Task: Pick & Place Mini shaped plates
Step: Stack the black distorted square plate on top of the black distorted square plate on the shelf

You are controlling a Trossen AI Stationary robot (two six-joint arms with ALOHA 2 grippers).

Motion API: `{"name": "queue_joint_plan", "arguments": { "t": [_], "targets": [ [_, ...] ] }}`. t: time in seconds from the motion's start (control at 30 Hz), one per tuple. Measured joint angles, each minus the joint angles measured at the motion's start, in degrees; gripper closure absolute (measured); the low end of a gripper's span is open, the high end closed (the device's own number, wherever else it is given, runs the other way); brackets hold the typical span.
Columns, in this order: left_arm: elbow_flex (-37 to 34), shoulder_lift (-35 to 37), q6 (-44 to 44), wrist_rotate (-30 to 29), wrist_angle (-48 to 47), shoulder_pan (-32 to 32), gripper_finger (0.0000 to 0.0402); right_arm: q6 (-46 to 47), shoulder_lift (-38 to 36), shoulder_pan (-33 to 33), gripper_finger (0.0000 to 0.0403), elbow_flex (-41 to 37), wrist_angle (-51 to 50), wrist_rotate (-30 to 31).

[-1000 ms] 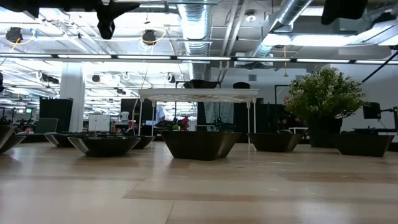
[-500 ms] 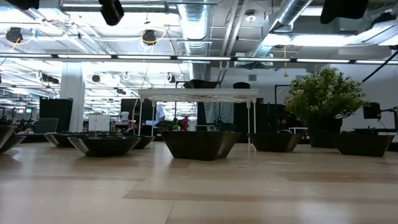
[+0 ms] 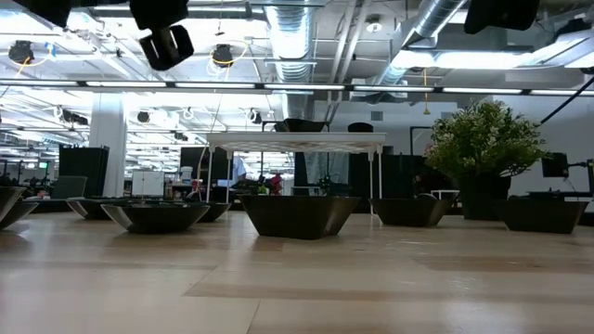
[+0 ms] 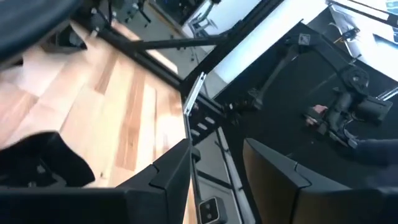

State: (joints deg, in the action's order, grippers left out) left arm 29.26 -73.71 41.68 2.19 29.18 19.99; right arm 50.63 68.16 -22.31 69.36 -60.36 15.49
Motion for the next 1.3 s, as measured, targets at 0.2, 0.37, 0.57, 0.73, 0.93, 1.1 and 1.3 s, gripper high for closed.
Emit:
{"name": "queue_joint_plan", "arguments": {
  "t": [0.2,0.37,0.57,0.73,0.93,1.1,1.3],
  "targets": [
    [0.1,-0.9,0.8,3.5,1.0,-0.6,0.0253,0.0,0.0,0.0,0.0393,0.0,0.0,0.0],
    [0.9,-1.0,0.8,12.7,1.3,-1.9,0.0254,0.0,0.0,0.0,0.0393,0.0,0.0,0.0],
    [4.5,-0.9,-1.9,19.2,-4.6,-3.4,0.0252,-0.2,0.0,1.2,0.0393,0.0,0.0,0.0],
    [4.6,-1.0,0.1,18.4,-7.7,-7.5,0.0252,-0.2,0.0,2.7,0.0393,0.0,0.0,0.0],
    [4.7,-0.9,1.3,17.3,-1.4,-10.5,0.0253,-3.0,0.0,3.4,0.0393,0.0,0.7,0.0],
    [4.7,-0.9,4.5,16.8,-1.7,-12.5,0.0253,-3.2,0.0,3.3,0.0393,0.0,0.8,-0.1],
    [7.8,-0.9,3.5,11.3,-14.1,-10.8,0.0253,-3.2,0.0,3.3,0.0393,0.0,0.8,0.0]
  ]
}}
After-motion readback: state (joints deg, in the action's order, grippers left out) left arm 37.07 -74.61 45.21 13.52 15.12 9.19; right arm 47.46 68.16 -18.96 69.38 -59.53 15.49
